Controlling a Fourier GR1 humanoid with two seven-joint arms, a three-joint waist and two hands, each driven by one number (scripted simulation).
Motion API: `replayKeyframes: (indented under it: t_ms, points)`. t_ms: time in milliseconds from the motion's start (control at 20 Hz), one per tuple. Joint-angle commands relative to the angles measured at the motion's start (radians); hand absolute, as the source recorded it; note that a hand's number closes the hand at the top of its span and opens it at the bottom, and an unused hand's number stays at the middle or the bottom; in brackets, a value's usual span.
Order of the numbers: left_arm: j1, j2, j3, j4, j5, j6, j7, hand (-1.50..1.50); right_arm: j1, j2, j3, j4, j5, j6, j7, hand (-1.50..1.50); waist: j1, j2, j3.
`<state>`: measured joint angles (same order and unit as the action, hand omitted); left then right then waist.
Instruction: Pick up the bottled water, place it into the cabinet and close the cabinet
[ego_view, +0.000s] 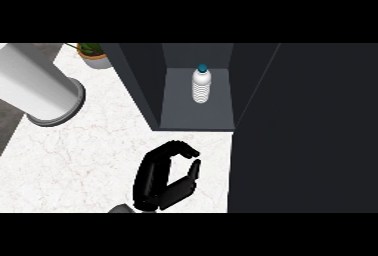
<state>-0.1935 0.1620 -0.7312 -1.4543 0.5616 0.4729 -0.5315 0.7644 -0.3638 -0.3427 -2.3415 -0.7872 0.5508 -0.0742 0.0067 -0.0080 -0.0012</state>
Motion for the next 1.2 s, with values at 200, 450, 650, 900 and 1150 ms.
replayKeyframes:
  t_ms: [200,450,650,900,1150]
  points:
    - [0.198,0.209,0.016,-0.188,-0.002,-0.074,-0.022,1.5,0.096,-0.015,-0.003,-0.194,0.044,0.071,0.051,1.5,-0.015,0.001,-0.001]
    - [0.287,0.359,0.08,-0.321,0.03,-0.105,0.0,1.5,0.12,-0.074,0.064,-0.228,0.082,0.174,0.079,1.5,-0.005,-0.007,-0.002]
    - [0.337,0.429,0.155,-0.343,0.067,-0.181,-0.054,1.5,0.084,-0.06,0.098,-0.261,0.106,0.191,0.067,1.5,-0.007,-0.004,-0.003]
    - [0.388,0.502,0.267,-0.389,0.171,-0.27,-0.063,-1.5,0.065,-0.032,0.126,-0.297,0.143,0.2,0.045,1.5,-0.011,-0.008,-0.007]
    - [0.468,0.563,0.336,-0.451,0.203,-0.279,-0.072,-1.5,0.073,-0.059,0.192,-0.321,0.157,0.226,0.074,1.5,0.003,-0.015,-0.007]
